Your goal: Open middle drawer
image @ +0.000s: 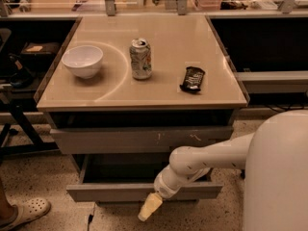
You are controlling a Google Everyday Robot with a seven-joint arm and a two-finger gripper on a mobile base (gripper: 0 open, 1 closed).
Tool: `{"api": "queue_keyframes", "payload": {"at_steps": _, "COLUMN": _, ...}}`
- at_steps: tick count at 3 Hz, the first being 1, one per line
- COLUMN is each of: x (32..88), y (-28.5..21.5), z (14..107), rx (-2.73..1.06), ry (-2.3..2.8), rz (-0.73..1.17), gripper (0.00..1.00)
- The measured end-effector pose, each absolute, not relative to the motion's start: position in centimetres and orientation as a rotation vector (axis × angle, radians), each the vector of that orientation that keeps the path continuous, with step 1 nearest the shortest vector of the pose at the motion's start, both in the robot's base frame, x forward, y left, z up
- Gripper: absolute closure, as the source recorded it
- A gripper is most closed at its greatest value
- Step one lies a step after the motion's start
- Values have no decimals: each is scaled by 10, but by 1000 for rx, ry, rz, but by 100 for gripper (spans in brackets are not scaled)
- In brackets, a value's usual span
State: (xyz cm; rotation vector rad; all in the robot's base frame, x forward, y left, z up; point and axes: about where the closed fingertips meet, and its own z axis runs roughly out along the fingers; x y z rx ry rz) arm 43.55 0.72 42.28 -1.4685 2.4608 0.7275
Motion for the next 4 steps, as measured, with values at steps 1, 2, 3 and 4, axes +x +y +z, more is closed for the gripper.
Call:
{"api": "queue_keyframes", "payload": {"at_steps": 1, "x": 435, "y": 7, "z": 425, "rx": -1468, "ry": 2461, "rz": 728, "gripper": 0}}
{"api": "queue_keyframes", "payload": {"at_steps": 2, "x": 412, "y": 0, "z": 424, "rx": -1452, "ry": 2508, "rz": 775, "gripper": 0}}
{"api": "queue_keyframes", "payload": {"at_steps": 3, "x": 412, "y": 0, "z": 426, "rx": -1451, "ry": 2508, "rz": 776, "gripper": 0}}
{"api": "queue_keyframes", "payload": {"at_steps": 4, "x": 380, "y": -11, "z": 430, "rx": -1415, "ry": 2568, "rz": 820, "gripper": 0}}
